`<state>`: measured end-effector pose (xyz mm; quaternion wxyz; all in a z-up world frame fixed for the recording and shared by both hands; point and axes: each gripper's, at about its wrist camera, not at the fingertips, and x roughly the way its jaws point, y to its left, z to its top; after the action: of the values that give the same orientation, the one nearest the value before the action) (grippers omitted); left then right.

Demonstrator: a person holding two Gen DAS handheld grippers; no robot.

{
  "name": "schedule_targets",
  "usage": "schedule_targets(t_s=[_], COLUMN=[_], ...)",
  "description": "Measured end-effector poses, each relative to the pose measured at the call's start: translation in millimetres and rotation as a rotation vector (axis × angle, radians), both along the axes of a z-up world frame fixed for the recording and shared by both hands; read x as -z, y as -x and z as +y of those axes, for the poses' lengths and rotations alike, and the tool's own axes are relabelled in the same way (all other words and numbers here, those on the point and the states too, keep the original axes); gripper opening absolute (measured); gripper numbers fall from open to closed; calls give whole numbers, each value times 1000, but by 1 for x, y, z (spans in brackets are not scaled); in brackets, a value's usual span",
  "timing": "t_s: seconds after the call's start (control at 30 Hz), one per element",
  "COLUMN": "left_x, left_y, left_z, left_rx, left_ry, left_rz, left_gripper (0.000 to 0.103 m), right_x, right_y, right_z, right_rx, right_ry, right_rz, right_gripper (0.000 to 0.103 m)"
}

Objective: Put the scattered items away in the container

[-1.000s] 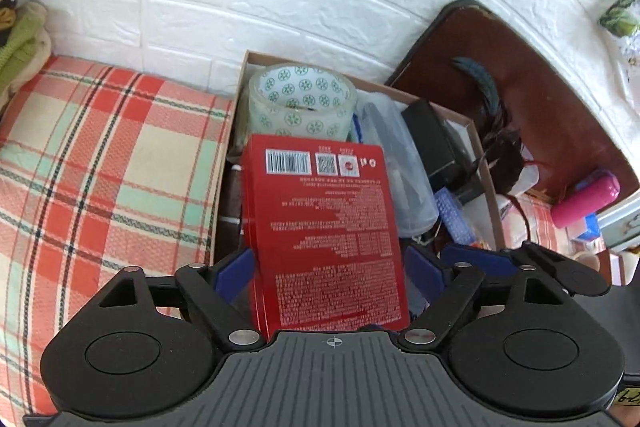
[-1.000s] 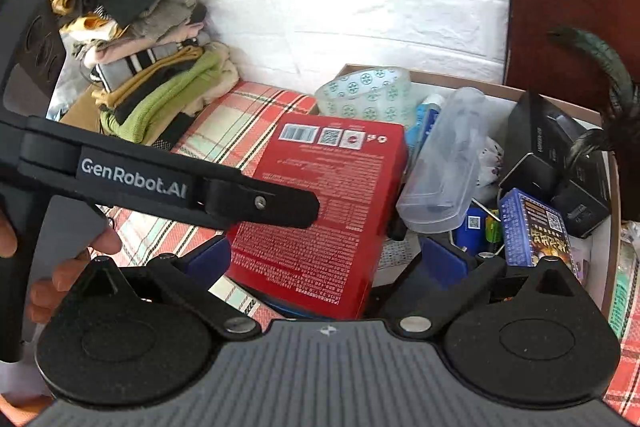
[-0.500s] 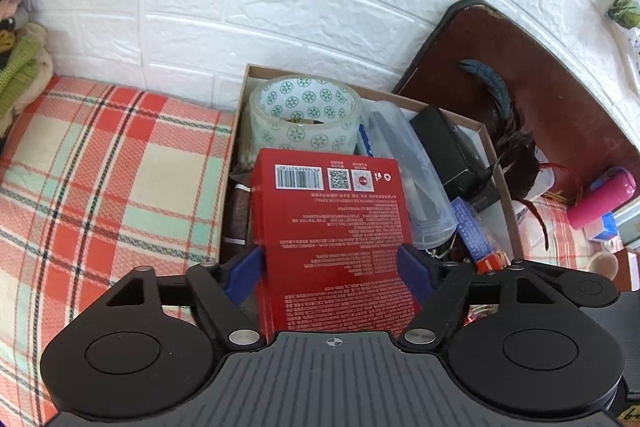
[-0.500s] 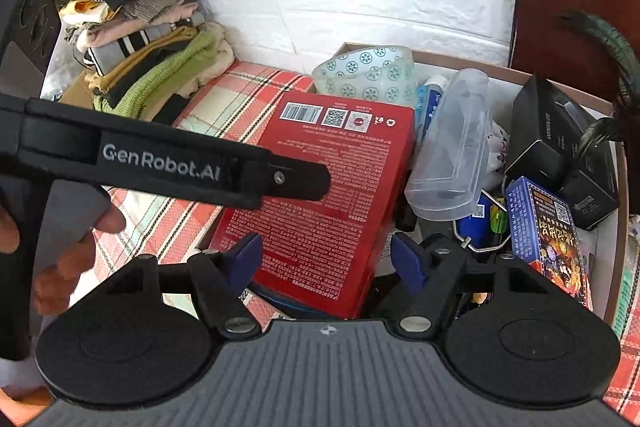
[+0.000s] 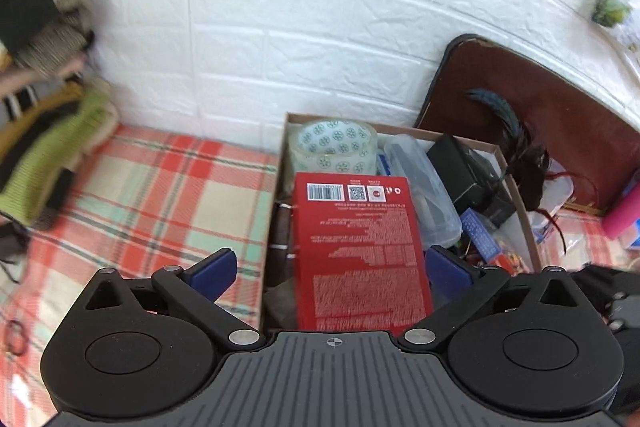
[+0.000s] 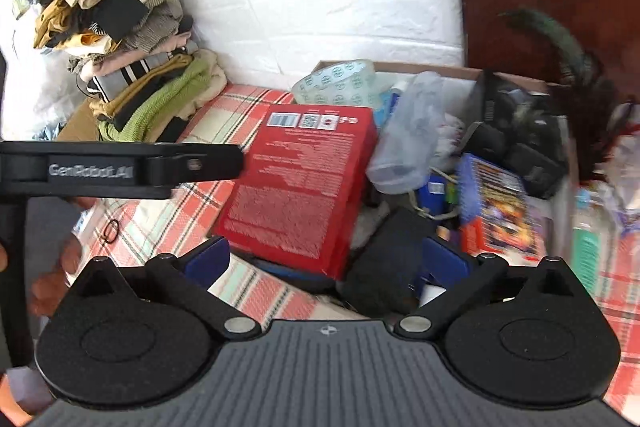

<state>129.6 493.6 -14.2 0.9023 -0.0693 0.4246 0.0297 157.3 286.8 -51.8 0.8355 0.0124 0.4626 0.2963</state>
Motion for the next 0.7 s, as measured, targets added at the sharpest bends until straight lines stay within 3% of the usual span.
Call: schedule_targets(t_s=[0.13,0.37,0.7], left_x=[-12,-27,-38], left_y=[29,72,103], left_z=[-27,-77,-127], left_rx=[-11,-54,-51], left_ry=[-73,-78,-86], left_rz=[-21,-26,-31], left_gripper=[103,103,103], right_x=[-10,-28,-54], right_y=[24,63,99], right_z=[-22,-64,-103], right_rx=[4,1,-10], right_ry=[37,33,29], right_rz=[-55,-111,-185], right_gripper=[102,102,103])
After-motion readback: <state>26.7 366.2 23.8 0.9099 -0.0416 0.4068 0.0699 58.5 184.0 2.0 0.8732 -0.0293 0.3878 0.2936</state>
